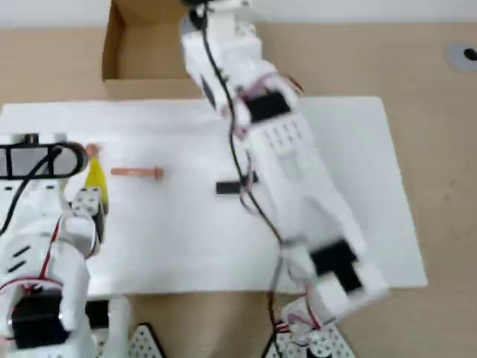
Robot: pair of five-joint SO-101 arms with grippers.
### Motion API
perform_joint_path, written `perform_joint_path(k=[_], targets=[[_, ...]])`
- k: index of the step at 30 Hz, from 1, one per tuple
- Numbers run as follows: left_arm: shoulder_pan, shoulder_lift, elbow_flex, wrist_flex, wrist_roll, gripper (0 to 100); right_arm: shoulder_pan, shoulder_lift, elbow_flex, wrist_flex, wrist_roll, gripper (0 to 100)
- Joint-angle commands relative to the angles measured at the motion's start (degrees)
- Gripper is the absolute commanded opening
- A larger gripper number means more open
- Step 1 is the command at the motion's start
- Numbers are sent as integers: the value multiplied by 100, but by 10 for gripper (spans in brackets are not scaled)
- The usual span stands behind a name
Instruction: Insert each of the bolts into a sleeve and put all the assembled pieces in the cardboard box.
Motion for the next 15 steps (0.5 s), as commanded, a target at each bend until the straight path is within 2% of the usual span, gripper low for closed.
perform_joint_path(k=[1, 9, 15], targets=[[-202, 57, 237, -264, 0, 125, 295, 1648, -2246, -149, 0, 9], [-229, 57, 536, -273, 18, 125, 374, 4901, -5903, 545, 0, 9], [-229, 66, 730, -273, 26, 125, 365, 6299, -7187, 879, 9, 9]])
